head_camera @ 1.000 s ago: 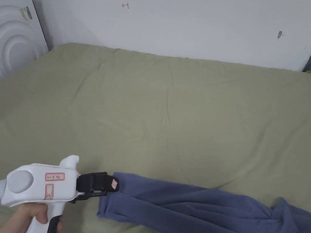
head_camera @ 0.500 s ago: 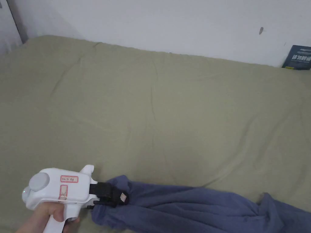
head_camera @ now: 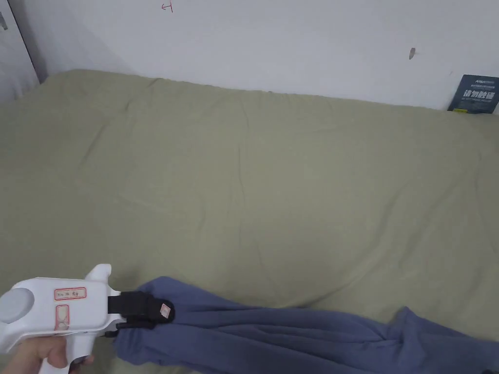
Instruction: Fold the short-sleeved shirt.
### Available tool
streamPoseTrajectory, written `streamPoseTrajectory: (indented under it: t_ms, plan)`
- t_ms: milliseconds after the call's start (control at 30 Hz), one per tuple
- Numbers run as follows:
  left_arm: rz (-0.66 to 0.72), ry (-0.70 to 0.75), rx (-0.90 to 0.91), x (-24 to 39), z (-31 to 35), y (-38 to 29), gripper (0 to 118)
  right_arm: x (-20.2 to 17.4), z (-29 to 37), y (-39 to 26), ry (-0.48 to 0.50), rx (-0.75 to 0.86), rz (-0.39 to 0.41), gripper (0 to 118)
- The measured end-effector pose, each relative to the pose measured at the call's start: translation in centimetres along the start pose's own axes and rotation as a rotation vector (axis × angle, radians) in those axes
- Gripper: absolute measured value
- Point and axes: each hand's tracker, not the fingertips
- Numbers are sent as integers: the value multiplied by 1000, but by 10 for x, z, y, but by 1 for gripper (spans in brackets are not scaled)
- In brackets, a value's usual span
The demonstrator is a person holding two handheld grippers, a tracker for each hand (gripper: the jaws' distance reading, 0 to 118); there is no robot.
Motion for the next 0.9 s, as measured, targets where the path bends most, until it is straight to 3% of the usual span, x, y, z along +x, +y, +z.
streamPoseTrajectory:
  t_ms: [333,433,633,900]
  plan:
    - [3,226,154,2,96,16,9,11,4,4,7,33,20,3]
    - [-1,247,119,17,85,10,9,12,3,3,-15,53,23,3]
    - [-165,284,76,85,52,-15,9,14,5,6,-96,86,33,3]
    - [-358,421,49,157,-13,-48,9,12,7,1,-245,134,121,3]
